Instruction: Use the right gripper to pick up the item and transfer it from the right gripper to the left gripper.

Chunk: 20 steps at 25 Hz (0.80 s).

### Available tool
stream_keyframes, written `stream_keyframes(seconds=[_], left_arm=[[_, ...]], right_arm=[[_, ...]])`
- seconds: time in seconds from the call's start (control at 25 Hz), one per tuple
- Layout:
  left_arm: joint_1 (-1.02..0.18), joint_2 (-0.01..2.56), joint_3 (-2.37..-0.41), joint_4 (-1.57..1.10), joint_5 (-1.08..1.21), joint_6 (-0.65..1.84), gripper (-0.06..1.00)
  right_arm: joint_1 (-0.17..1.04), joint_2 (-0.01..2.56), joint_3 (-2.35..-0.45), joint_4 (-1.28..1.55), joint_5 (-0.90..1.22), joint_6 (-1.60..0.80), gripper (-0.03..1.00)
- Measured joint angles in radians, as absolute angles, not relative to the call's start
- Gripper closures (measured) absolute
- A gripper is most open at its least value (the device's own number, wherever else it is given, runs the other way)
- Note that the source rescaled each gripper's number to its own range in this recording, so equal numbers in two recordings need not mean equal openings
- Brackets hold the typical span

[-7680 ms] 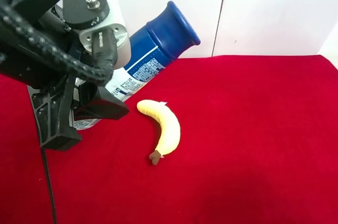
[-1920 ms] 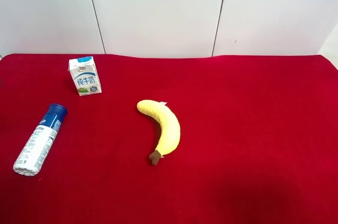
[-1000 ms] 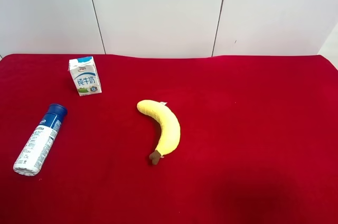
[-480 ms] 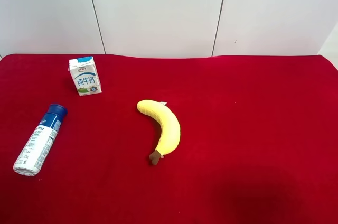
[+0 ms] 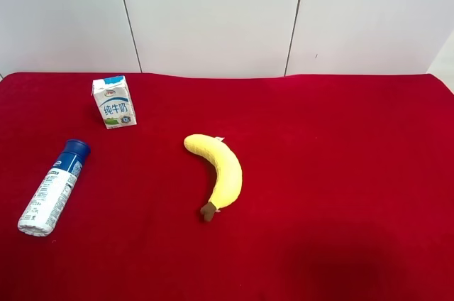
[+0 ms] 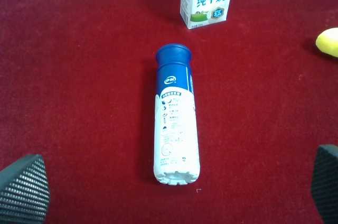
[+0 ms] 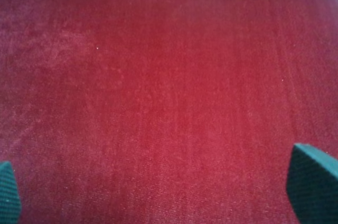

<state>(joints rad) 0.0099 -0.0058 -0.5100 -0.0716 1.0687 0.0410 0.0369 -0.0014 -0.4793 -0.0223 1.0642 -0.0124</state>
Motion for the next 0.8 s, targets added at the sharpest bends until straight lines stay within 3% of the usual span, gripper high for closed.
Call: stream_keyframes(seconds=[0.8], left_arm=[[0.01, -0.006, -0.51, -0.073, 1.068, 0.038, -0.06]], right_arm=[[0.037, -0.001, -0.479, -0.022, 1.064, -0.012, -0.03]])
